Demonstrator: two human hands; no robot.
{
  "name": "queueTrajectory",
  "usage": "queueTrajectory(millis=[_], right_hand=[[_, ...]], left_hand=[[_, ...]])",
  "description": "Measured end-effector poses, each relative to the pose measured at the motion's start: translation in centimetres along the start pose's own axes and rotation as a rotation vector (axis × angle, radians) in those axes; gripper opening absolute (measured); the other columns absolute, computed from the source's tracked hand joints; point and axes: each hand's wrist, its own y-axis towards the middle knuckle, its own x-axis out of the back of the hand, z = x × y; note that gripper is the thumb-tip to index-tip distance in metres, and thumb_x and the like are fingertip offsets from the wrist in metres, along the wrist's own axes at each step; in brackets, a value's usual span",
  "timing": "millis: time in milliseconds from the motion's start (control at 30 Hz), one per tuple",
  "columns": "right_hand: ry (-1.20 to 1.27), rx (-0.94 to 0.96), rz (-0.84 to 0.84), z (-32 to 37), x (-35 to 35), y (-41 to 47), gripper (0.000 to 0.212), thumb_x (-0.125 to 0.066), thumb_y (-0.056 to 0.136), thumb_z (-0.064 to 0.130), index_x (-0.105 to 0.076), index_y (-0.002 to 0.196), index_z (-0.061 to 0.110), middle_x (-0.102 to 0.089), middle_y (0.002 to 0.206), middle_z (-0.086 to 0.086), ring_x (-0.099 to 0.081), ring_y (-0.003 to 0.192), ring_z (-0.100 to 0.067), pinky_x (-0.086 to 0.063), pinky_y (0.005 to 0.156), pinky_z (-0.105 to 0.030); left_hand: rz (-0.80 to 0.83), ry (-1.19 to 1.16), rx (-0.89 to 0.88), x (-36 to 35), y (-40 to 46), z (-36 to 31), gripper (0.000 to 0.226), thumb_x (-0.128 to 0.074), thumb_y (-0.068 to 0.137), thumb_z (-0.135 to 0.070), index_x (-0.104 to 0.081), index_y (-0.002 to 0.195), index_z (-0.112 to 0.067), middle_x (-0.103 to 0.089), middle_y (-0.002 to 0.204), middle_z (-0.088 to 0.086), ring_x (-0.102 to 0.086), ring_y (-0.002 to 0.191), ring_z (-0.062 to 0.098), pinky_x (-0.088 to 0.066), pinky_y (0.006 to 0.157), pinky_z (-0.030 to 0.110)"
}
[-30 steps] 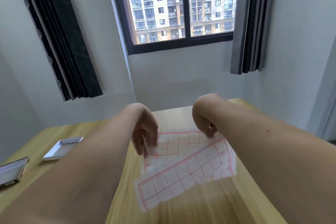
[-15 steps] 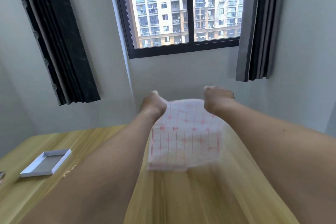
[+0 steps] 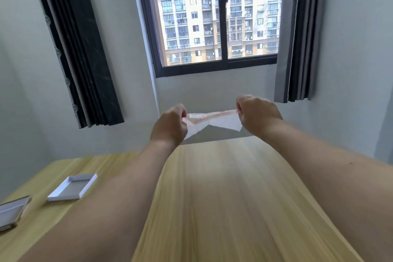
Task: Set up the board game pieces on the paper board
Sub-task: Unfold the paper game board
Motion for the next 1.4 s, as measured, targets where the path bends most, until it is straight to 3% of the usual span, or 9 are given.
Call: queueTrajectory(millis=[167, 400, 567, 700, 800, 933, 1167, 1300, 1400], right_hand=[[-0.069, 0.030, 0.235, 0.6, 0.4, -6.3, 0.012, -0.044, 0.092, 0.009, -0.051, 0.099, 0.016, -0.057, 0.103, 0.000, -0.040, 0.078, -0.021, -0.030, 0.066, -0.028], [-0.085, 0.038, 0.448, 1.1, -1.1, -13.6, 0.017, -0.045, 0.090, 0.010, -0.053, 0.101, 0.019, -0.057, 0.112, 0.002, -0.054, 0.104, -0.020, -0.028, 0.071, -0.024], [-0.070, -0.055, 0.677, 1.6, -1.8, -17.9, 0.021, -0.042, 0.087, 0.005, -0.048, 0.098, 0.021, -0.057, 0.114, 0.000, -0.052, 0.092, -0.021, -0.035, 0.066, -0.025], [-0.075, -0.068, 0.921, 1.8, -2.2, -20.2, 0.022, -0.047, 0.082, 0.011, -0.054, 0.100, 0.020, -0.061, 0.112, 0.000, -0.055, 0.094, -0.022, -0.050, 0.080, -0.033], [-0.030, -0.141, 1.042, 1.9, -1.4, -20.8, 0.014, -0.046, 0.081, 0.020, -0.051, 0.093, 0.019, -0.060, 0.101, -0.001, -0.051, 0.086, -0.020, -0.047, 0.072, -0.028], [0.056, -0.214, 0.944, 1.1, -1.2, -19.5, 0.017, -0.043, 0.083, 0.018, -0.055, 0.095, 0.019, -0.055, 0.091, 0.002, -0.053, 0.087, -0.019, -0.045, 0.069, -0.028], [0.142, -0.218, 0.819, 0.4, -4.9, -16.5, 0.045, -0.031, 0.097, 0.024, -0.036, 0.141, 0.017, -0.040, 0.146, -0.005, -0.043, 0.129, -0.028, -0.036, 0.106, -0.045], [0.105, -0.159, 0.807, 0.3, -7.1, -15.2, 0.048, -0.024, 0.102, 0.030, -0.029, 0.146, 0.014, -0.031, 0.153, -0.005, -0.031, 0.139, -0.024, -0.027, 0.111, -0.043], [0.107, -0.154, 0.841, 0.4, -9.1, -14.9, 0.051, -0.020, 0.103, 0.035, -0.025, 0.149, 0.015, -0.025, 0.157, -0.005, -0.022, 0.143, -0.023, -0.021, 0.113, -0.044]], left_hand=[[0.136, 0.047, 0.012, -0.9, -6.6, -0.1, 0.018, -0.042, 0.093, -0.013, -0.058, 0.098, -0.018, -0.066, 0.100, 0.005, -0.060, 0.088, 0.031, -0.042, 0.065, 0.031], [0.382, 0.226, 0.006, -2.0, -14.0, -0.3, 0.024, -0.038, 0.096, -0.021, -0.062, 0.094, -0.024, -0.069, 0.096, 0.003, -0.062, 0.085, 0.028, -0.039, 0.062, 0.029], [0.544, 0.228, 0.053, -2.4, -18.4, -0.3, 0.022, -0.041, 0.095, -0.022, -0.058, 0.082, -0.027, -0.068, 0.101, -0.001, -0.061, 0.091, 0.024, -0.036, 0.064, 0.027], [0.745, 0.149, 0.066, -2.8, -20.9, 0.4, 0.024, -0.046, 0.093, -0.024, -0.069, 0.102, -0.025, -0.068, 0.110, -0.003, -0.062, 0.099, 0.020, -0.047, 0.077, 0.026], [0.844, 0.078, 0.071, -2.7, -21.9, 0.7, 0.033, -0.047, 0.082, -0.024, -0.070, 0.106, -0.027, -0.067, 0.115, -0.007, -0.061, 0.101, 0.016, -0.049, 0.090, 0.030], [0.763, 0.002, 0.133, -2.3, -21.5, 0.6, 0.035, -0.047, 0.083, -0.027, -0.067, 0.112, -0.026, -0.060, 0.125, -0.007, -0.057, 0.109, 0.016, -0.046, 0.095, 0.033], [0.530, -0.190, 0.153, -4.2, -18.0, -1.6, 0.039, -0.038, 0.090, -0.014, -0.062, 0.121, -0.016, -0.057, 0.132, 0.000, -0.053, 0.117, 0.015, -0.044, 0.094, 0.030], [0.648, -0.063, 0.094, -7.7, -16.4, -2.2, 0.051, -0.032, 0.097, -0.026, -0.034, 0.148, -0.020, -0.026, 0.157, 0.001, -0.021, 0.145, 0.017, -0.020, 0.118, 0.039], [0.683, 0.094, 0.035, -10.2, -16.3, -2.4, 0.054, -0.027, 0.102, -0.037, -0.017, 0.154, -0.024, -0.011, 0.162, -0.001, -0.006, 0.148, 0.018, -0.005, 0.120, 0.041]])
